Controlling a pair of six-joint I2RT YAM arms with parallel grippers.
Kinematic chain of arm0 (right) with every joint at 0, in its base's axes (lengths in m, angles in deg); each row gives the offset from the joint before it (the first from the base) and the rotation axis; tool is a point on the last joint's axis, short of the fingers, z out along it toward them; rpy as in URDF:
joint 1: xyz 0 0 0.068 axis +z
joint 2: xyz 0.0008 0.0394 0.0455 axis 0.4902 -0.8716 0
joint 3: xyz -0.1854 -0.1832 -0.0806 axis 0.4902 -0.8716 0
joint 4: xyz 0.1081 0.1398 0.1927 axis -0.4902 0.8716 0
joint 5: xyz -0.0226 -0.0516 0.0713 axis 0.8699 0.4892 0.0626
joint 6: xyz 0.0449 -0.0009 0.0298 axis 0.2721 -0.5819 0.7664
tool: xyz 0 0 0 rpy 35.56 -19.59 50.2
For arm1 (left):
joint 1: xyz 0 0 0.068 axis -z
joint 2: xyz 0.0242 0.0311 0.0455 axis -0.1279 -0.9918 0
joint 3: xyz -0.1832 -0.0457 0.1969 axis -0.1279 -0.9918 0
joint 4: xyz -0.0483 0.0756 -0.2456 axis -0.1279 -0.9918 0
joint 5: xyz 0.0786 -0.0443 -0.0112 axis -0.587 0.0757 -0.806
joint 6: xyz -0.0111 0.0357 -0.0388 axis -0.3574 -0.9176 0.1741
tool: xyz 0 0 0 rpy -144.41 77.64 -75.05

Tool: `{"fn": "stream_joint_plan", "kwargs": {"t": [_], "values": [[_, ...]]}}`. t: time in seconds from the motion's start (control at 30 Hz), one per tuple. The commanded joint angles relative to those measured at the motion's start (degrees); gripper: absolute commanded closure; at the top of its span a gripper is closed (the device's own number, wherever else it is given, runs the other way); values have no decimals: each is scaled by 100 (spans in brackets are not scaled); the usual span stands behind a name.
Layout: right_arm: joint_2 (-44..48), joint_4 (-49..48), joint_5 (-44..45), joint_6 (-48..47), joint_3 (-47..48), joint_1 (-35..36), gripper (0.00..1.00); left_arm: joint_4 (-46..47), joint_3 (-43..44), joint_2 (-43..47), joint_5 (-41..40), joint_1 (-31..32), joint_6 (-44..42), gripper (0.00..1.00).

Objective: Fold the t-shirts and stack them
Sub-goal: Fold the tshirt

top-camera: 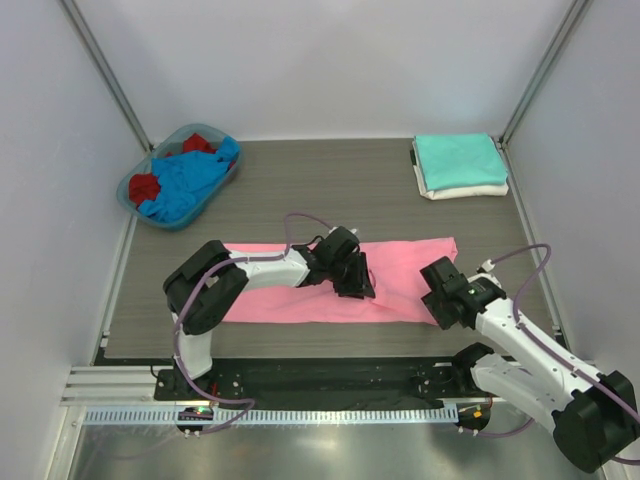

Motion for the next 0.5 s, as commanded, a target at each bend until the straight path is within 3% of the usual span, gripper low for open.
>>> {"fn": "stream_joint_plan", "kwargs": {"t": [0.0,0.47], "values": [[82,194,224,589,-7,-30,56,271,33,29,88,20,-151,63],[258,195,303,1424,-288,-39,56,253,384,-278,193,20,-318,62]]}}
